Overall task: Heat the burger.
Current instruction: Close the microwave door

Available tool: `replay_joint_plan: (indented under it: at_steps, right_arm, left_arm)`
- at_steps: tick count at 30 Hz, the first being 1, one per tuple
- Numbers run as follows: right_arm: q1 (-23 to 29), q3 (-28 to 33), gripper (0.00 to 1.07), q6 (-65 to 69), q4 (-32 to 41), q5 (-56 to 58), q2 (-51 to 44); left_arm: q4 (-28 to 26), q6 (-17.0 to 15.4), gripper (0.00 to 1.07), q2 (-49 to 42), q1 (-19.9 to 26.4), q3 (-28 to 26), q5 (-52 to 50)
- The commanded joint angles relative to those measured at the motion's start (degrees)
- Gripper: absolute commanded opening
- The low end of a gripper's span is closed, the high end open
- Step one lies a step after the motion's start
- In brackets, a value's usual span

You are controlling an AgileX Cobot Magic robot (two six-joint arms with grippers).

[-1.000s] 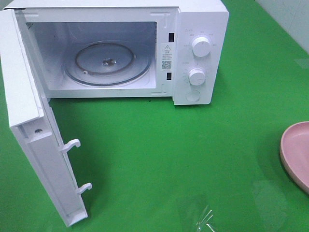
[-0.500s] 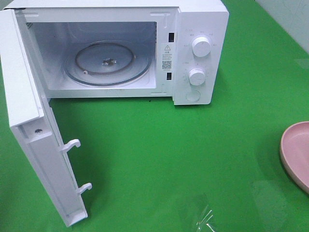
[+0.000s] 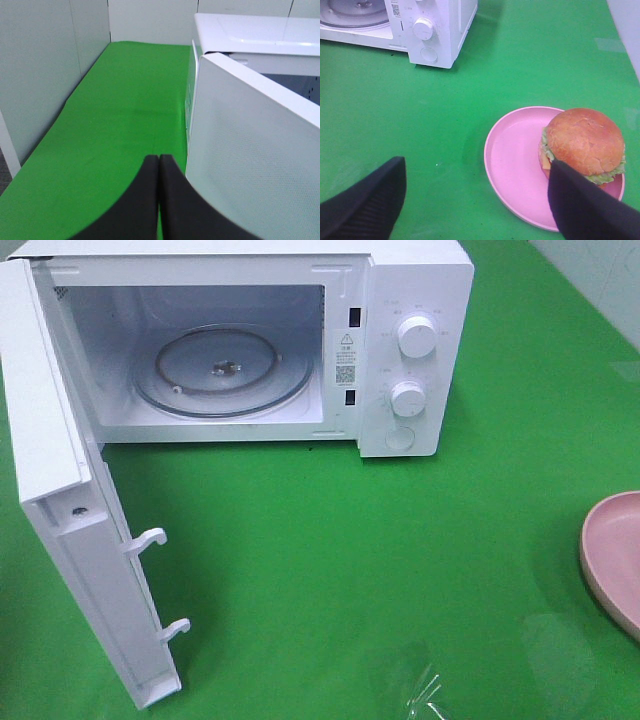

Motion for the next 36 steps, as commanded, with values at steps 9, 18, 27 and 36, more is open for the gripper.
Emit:
replay_joint_plan:
  at_steps: [9,18,27,36]
  right_arm:
    - [-0.4,0.11,0.75,0.06,-0.4,-0.63,-1.43]
    - [-0.4,0.11,0.75,0.06,-0.4,-0.63,-1.43]
    - [-0.4,0.11,0.75,0.06,-0.4,-0.63,-1.43]
    - [-0.4,0.11,0.75,0.06,-0.4,-0.63,-1.43]
  left_arm:
    - [-0.4,-0.52,0.0,16.84,0.11,4.3,-29.45]
    - [14.04,-13.35,0.0,30.08,0.06,4.3,-37.59]
    - [34.95,-21.31,0.0,40.39,0.06,4.18,-51.8]
    - [37.01,-20.8,0.0,50.82,-6.76,2.75,-56.61]
